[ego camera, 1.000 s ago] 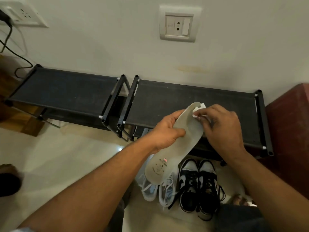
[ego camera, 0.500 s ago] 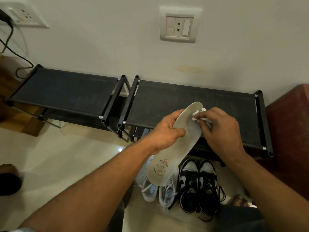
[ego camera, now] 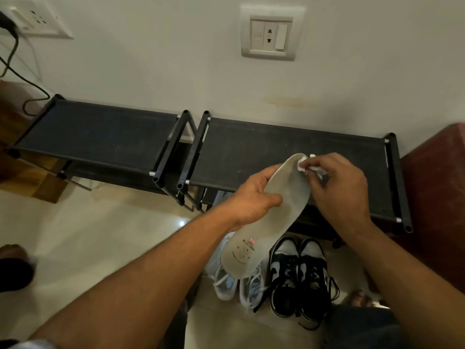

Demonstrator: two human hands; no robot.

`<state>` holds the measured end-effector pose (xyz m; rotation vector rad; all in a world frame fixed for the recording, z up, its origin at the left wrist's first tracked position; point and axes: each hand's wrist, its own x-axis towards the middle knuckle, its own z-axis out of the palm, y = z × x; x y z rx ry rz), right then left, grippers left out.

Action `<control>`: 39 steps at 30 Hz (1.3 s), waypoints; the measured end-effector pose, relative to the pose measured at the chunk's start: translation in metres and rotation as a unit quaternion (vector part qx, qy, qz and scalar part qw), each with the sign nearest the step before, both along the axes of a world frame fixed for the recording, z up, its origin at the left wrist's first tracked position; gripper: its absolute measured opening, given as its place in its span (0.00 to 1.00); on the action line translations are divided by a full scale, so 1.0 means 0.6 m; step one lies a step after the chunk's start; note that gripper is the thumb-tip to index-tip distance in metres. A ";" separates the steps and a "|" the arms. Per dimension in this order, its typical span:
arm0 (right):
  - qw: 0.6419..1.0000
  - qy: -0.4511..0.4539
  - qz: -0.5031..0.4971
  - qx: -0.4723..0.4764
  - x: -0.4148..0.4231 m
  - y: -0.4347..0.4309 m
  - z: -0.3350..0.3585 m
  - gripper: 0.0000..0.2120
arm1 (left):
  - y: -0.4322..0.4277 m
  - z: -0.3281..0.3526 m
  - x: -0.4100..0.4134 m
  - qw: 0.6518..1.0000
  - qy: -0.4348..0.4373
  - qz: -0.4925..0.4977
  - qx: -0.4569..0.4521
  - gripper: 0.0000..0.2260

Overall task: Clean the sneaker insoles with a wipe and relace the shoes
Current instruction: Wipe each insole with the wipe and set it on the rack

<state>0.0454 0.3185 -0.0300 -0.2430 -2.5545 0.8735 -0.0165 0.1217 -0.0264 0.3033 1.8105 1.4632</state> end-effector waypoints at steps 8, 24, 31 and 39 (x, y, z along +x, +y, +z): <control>0.999 -0.008 0.045 0.020 0.005 -0.017 -0.006 0.07 | -0.002 -0.005 0.000 1.000 0.006 0.013 -0.004 0.33; 0.996 0.000 0.090 0.025 0.011 -0.034 -0.012 0.08 | -0.007 -0.013 -0.003 1.000 -0.012 0.014 0.010 0.32; 1.000 0.015 0.024 0.008 0.002 -0.016 -0.006 0.07 | -0.003 -0.011 -0.004 0.999 -0.023 0.006 0.024 0.32; 1.000 0.028 -0.015 -0.002 -0.004 0.005 -0.002 0.07 | -0.003 -0.009 -0.003 1.000 -0.018 -0.010 0.021 0.33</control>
